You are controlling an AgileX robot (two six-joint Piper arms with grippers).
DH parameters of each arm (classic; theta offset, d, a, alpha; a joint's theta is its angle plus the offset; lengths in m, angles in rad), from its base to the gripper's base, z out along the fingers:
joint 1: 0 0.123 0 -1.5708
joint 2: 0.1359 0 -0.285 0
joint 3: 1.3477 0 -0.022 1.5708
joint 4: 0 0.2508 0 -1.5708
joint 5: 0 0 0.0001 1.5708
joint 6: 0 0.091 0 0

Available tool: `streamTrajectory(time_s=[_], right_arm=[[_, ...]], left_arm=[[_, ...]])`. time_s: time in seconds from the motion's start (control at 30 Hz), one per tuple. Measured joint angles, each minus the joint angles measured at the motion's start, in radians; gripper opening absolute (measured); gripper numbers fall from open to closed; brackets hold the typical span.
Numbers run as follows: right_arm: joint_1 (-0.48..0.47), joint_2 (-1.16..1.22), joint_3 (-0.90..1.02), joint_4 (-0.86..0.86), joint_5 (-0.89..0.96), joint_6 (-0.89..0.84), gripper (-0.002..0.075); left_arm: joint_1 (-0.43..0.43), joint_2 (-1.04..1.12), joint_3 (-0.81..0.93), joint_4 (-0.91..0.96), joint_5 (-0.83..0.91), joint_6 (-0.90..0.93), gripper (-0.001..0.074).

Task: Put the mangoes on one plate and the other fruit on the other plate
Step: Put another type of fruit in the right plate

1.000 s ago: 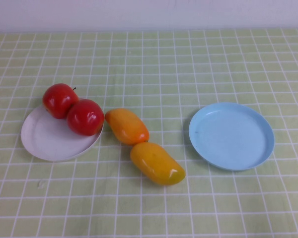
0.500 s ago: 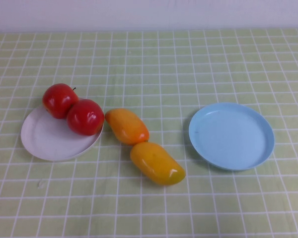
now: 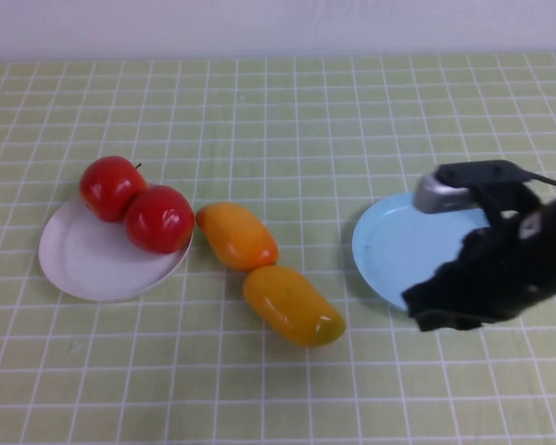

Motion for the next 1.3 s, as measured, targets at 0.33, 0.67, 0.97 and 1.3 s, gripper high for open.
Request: streamTrajectory(time_s=[0.33,0.67,0.97,1.3], right_arm=[[0.216,0.302,-0.360,-0.076,0.022,-0.018,0.0533],[0.243,0.495,-0.543,-0.210,0.027,-0.046,0.0680],[0.271,0.612,-0.625,-0.249,0.047,-0.050,0.0682],[0.288,0.700,-0.633,-0.308,0.045,-0.052,0.0683]], left_arm=[[0.000,0.000,0.000,0.000,0.000,-0.003,0.0004],[0.000,0.000,0.000,0.000,0.000,-0.003,0.0004],[0.000,0.000,0.000,0.000,0.000,-0.003,0.0004],[0.000,0.000,0.000,0.000,0.000,-0.003,0.0004]])
